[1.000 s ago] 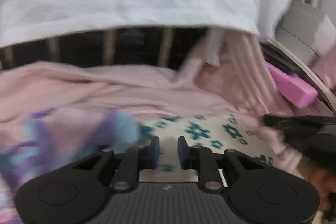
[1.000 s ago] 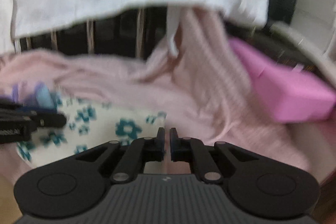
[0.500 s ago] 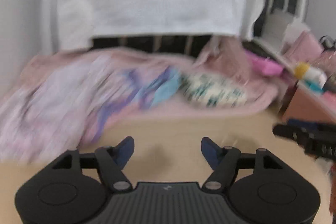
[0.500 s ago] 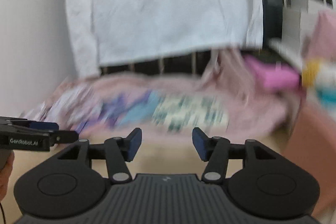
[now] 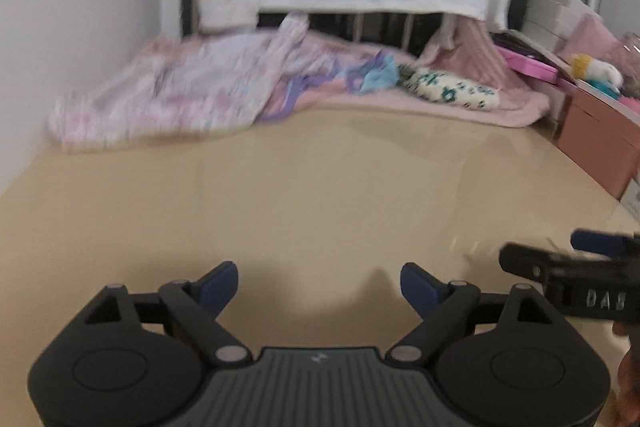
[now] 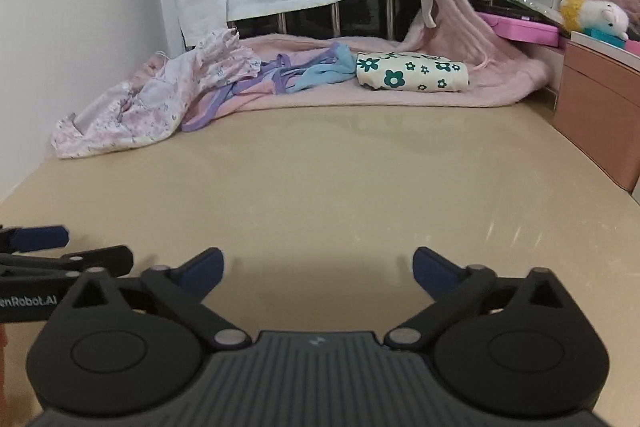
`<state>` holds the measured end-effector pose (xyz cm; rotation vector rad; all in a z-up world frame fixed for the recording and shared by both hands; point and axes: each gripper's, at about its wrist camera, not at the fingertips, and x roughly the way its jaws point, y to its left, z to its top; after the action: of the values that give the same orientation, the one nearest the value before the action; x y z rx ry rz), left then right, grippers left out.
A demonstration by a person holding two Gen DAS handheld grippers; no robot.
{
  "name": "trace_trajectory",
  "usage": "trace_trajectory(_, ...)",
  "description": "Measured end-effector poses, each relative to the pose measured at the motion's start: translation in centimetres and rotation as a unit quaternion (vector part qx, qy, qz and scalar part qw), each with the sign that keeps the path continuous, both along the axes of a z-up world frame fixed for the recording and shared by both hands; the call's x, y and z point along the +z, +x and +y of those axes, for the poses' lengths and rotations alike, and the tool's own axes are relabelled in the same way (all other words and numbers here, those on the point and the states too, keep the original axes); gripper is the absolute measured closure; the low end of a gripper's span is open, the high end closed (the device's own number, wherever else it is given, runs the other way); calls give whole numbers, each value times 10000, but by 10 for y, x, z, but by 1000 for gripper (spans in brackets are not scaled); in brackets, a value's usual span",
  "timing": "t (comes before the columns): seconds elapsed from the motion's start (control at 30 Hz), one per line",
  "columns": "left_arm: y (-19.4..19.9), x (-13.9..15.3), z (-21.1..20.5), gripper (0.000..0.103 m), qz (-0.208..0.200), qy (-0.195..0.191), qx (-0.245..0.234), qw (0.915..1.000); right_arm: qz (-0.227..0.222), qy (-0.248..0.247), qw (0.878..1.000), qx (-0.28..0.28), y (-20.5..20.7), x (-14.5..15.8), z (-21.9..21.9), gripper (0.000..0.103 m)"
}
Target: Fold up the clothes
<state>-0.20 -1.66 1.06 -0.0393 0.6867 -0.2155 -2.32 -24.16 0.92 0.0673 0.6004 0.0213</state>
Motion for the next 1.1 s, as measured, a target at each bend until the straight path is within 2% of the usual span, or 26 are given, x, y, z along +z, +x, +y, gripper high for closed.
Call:
trace_trajectory(0.07,1,1,4,13,19,-121,47,9999,119,-68,9999,-70,2,-3,2,0)
trace_trajectory(0.17,5,-1,3,6,31,24,-86,10000,178,-50,9993,-331,8,-5,-2,0)
trace_trajectory(0.27,4,-1,-1,6,29,232,73,9997,432,-297,9969,-583,16,-10,2,0)
trace_trajectory(0.37,3,0,2,6,8,252,329,9991,472,-389,9972,-433,16,-12,8,0)
trace_trajectory(0.47,5,1,10,6,52,20,337,9994,496,-329,9973,-428,15,-12,10,0)
trace_trajectory(0.63,10,4,7,6,-27,274,308,9991,516,-297,9955,-736,12,-12,21,0)
trace_trajectory(0.7,17,2,6,6,23,366,276,9989,518,-305,9957,-706,11,-11,25,0)
trace_trajectory(0.83,21,-3,4,0,12,525,183,9985,487,-296,9964,-627,8,-12,28,1)
trace_trajectory(1.1,19,-5,7,0,-11,535,294,9981,518,-306,9976,-356,15,-11,36,0)
